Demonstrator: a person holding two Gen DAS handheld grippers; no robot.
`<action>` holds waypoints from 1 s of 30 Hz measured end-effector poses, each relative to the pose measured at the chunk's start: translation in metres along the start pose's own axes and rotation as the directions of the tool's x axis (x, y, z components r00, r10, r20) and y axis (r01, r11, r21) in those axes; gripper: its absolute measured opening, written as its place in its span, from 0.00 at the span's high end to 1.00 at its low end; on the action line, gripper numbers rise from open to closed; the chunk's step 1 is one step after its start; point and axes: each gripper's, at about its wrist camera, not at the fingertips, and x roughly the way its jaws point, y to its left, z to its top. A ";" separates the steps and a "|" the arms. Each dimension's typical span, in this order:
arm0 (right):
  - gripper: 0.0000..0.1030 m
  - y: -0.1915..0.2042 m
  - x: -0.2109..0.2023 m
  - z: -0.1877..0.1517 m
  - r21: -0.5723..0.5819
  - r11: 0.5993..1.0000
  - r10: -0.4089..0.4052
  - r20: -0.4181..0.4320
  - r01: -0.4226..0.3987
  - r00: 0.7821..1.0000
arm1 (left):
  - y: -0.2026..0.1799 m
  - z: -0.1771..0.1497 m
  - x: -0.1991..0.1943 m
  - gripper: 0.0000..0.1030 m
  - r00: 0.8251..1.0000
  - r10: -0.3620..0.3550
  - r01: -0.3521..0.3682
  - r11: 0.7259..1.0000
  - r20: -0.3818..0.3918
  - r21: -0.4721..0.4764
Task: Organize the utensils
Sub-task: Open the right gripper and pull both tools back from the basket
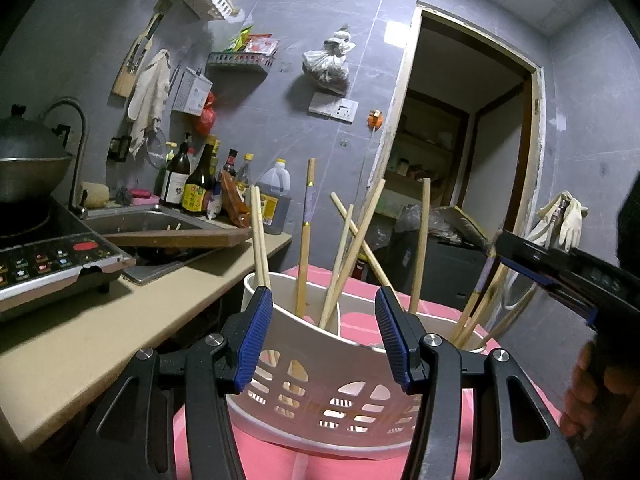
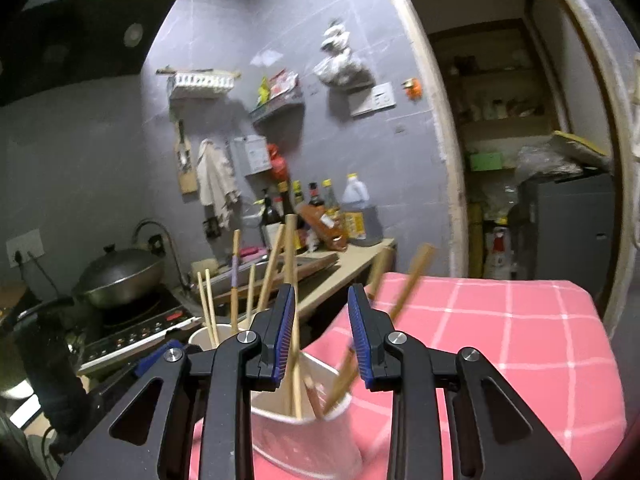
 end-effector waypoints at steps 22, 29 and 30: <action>0.27 0.014 -0.166 -0.061 0.094 0.963 -0.260 0.055 0.255 0.964 | -0.066 -0.017 -0.074 0.34 0.985 -0.129 0.144 0.980 -0.112 0.135; 0.13 0.017 -0.189 -0.081 0.102 0.943 -0.320 0.030 0.316 0.947 | -0.070 -0.033 -0.099 0.20 0.980 -0.132 0.155 0.976 -0.150 0.155; 0.09 0.018 -0.191 -0.083 0.100 0.940 -0.330 0.031 0.326 0.943 | -0.070 -0.036 -0.102 0.16 0.980 -0.130 0.153 0.976 -0.152 0.158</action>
